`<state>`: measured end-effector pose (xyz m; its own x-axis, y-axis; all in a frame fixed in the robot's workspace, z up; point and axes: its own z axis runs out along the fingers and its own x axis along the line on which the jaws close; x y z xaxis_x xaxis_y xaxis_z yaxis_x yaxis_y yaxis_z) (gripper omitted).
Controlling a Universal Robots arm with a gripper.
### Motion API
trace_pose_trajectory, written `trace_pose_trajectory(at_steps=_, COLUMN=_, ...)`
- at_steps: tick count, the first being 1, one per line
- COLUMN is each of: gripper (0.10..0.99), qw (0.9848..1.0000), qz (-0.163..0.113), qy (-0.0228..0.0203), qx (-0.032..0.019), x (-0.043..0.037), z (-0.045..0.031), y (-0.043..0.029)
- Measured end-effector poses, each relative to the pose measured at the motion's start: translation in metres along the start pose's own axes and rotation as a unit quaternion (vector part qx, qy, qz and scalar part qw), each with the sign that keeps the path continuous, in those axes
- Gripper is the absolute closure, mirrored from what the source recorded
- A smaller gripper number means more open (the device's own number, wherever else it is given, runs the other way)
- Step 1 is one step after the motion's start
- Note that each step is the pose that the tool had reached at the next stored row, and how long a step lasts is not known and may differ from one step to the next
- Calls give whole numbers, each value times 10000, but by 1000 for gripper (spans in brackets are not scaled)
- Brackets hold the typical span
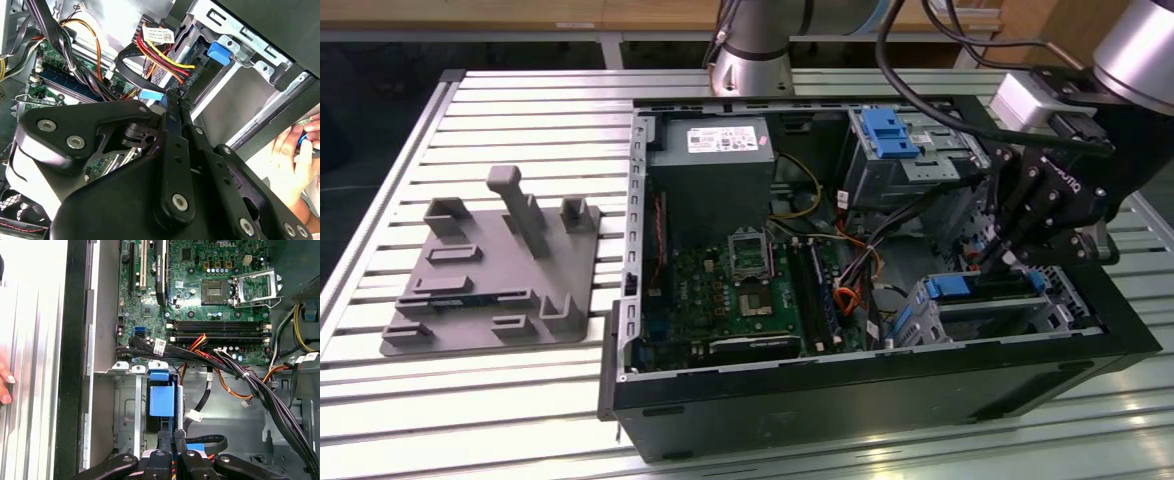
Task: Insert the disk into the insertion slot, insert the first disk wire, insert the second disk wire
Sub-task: 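Insert the second disk wire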
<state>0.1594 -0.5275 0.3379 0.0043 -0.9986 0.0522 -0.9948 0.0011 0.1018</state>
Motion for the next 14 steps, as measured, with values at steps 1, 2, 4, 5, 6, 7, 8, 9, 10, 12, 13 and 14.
trace_pose_trajectory(at_steps=1, gripper=941, qw=10000, qz=0, qy=0, qx=0, x=1, z=1, y=-1)
trace_pose_trajectory(at_steps=2, gripper=941, qw=10000, qz=0, qy=0, qx=0, x=4, z=3, y=-3)
trace_pose_trajectory(at_steps=4, gripper=941, qw=10000, qz=2, qy=-1, qx=0, x=12, z=9, y=-5)
trace_pose_trajectory(at_steps=5, gripper=941, qw=10000, qz=2, qy=0, qx=0, x=13, z=10, y=-6)
trace_pose_trajectory(at_steps=6, gripper=941, qw=10000, qz=2, qy=0, qx=0, x=14, z=10, y=-7)
trace_pose_trajectory(at_steps=7, gripper=941, qw=10000, qz=3, qy=0, qx=0, x=16, z=11, y=-8)
trace_pose_trajectory(at_steps=8, gripper=941, qw=10000, qz=3, qy=0, qx=0, x=19, z=13, y=-9)
trace_pose_trajectory(at_steps=9, gripper=941, qw=10000, qz=3, qy=-1, qx=0, x=20, z=18, y=-13)
trace_pose_trajectory(at_steps=10, gripper=941, qw=10000, qz=3, qy=0, qx=0, x=20, z=18, y=-13)
trace_pose_trajectory(at_steps=12, gripper=941, qw=10000, qz=3, qy=0, qx=0, x=20, z=21, y=-15)
trace_pose_trajectory(at_steps=13, gripper=941, qw=10000, qz=3, qy=0, qx=0, x=20, z=23, y=-15)
trace_pose_trajectory(at_steps=14, gripper=941, qw=10000, qz=3, qy=0, qx=0, x=20, z=25, y=-16)
